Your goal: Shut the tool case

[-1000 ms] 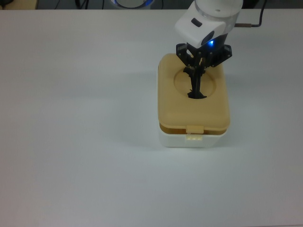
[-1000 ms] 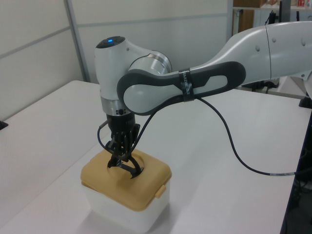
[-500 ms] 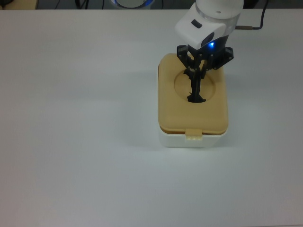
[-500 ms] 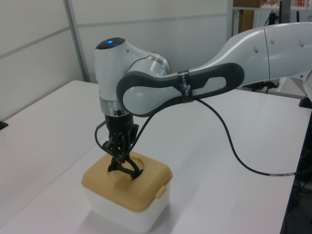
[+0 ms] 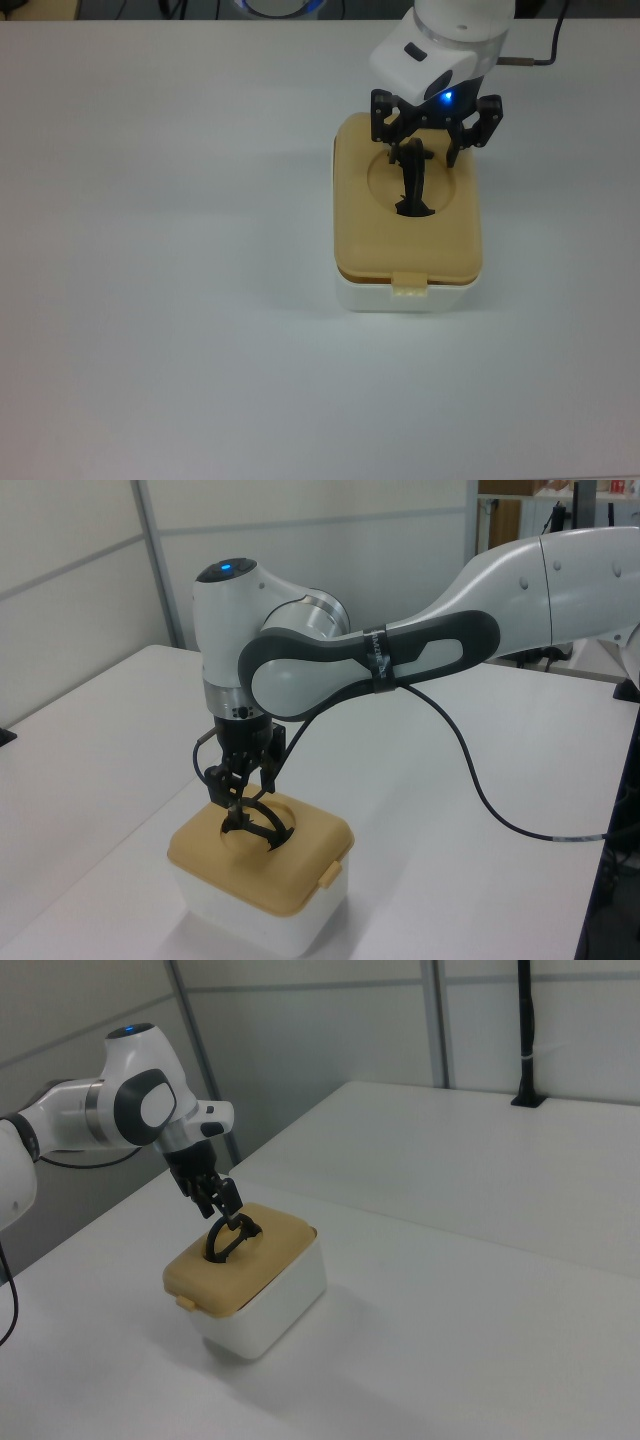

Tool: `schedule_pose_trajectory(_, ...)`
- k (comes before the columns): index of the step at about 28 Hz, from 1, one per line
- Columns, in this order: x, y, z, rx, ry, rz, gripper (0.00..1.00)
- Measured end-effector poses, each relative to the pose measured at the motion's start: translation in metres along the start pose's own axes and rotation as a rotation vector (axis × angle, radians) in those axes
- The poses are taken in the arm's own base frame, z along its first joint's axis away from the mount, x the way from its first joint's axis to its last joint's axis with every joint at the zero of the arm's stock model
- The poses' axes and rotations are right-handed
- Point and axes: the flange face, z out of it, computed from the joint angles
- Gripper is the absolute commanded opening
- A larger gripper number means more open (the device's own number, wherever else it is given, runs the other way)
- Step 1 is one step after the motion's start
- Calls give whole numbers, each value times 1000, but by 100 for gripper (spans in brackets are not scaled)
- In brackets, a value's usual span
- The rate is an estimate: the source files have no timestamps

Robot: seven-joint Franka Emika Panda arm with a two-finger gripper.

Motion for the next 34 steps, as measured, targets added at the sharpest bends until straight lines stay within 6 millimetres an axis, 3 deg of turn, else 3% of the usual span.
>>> schedule_pose_trajectory(9, -3, 3, -10, -9, -5, -17, 100)
schedule_pose_trajectory(18, -22, 26, -63, -37, -24, -38, 100)
schedule_pose_trajectory(24, -21, 76, -76, -65, -68, -16, 100)
schedule_pose_trajectory(34, -4, 174, -76, -77, -80, 40, 100)
